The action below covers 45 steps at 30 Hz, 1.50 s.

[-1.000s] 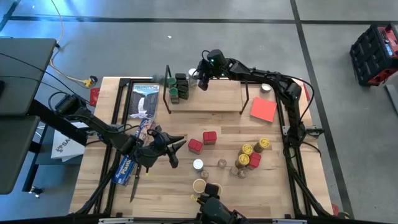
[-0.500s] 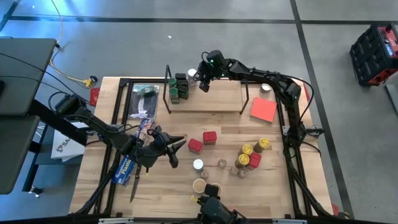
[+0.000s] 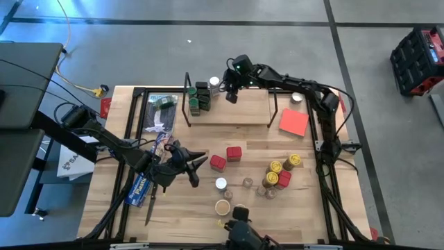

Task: Shelf spices
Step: Put the white seasoning bottle on the shelf to the right of the top black seasoning can

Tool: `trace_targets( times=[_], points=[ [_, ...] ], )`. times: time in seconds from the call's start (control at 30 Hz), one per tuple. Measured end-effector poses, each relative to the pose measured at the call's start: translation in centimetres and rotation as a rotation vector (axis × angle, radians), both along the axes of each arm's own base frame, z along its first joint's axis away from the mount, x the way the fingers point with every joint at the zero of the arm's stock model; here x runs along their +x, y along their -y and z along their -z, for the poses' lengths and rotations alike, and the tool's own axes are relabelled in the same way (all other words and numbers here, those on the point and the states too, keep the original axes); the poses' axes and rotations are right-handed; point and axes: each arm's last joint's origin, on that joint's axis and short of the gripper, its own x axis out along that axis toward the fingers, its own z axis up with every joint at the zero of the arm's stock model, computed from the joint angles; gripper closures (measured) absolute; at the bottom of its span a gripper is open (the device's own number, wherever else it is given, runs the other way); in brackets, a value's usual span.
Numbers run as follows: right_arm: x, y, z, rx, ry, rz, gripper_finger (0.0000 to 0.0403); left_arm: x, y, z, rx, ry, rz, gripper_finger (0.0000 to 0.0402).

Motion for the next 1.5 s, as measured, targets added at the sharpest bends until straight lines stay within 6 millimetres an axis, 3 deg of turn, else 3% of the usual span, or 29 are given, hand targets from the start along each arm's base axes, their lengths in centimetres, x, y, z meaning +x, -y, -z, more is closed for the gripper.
trace_targets(
  times=[0.13, 0.27, 0.37, 0.53, 0.67, 0.9, 1.1, 1.17, 1.3, 1.5],
  points=[
    [-1.7, -1.1, -2.4, -0.007, -0.067, -0.018, 0.0276, 0.8, -1.3, -0.5, -0.011, 0.052, -0.059, 0.0314],
    [-3.8, -3.2, -4.6, 0.067, -0.125, -0.061, 0.0277, 2.9, -4.7, -2.7, 0.056, 0.054, -0.065, 0.0314],
    [-5.7, -5.7, -5.1, 0.136, -0.161, -0.136, 0.0277, 4.6, -8.8, -5.4, 0.092, 0.014, -0.047, 0.0314],
    [-10.1, -10.3, -3.4, 0.176, -0.161, -0.179, 0.0277, 5.1, -16.9, -9.6, 0.068, -0.137, -0.072, 0.0304],
    [-13.2, -14.0, -2.1, 0.18, -0.066, -0.175, 0.0277, 6.0, -22.7, -11.4, 0.075, -0.264, -0.061, 0.0286],
    [-16.2, -18.0, 0.3, 0.198, 0.113, -0.164, 0.0277, 8.7, -31.5, -10.2, 0.013, -0.595, -0.028, 0.0219],
    [-17.6, -19.4, 2.0, 0.258, 0.188, -0.13, 0.0277, 9.1, -36.6, -7.6, -0.129, -0.762, 0.009, 0.015],
    [-18.0, -19.8, 2.8, 0.287, 0.149, -0.096, 0.0277, 9.1, -37.6, -6.5, -0.152, -0.805, -0.004, 0.0137],
    [-18.1, -20.2, 2.6, 0.293, 0.179, -0.096, 0.0277, 9.4, -38.8, -4.5, -0.157, -0.872, 0.014, 0.0131],
    [-17.9, -20.6, 2.7, 0.285, 0.173, -0.109, 0.0277, 9.5, -38.9, -3.8, -0.139, -0.916, 0.012, 0.0132]
  ],
)
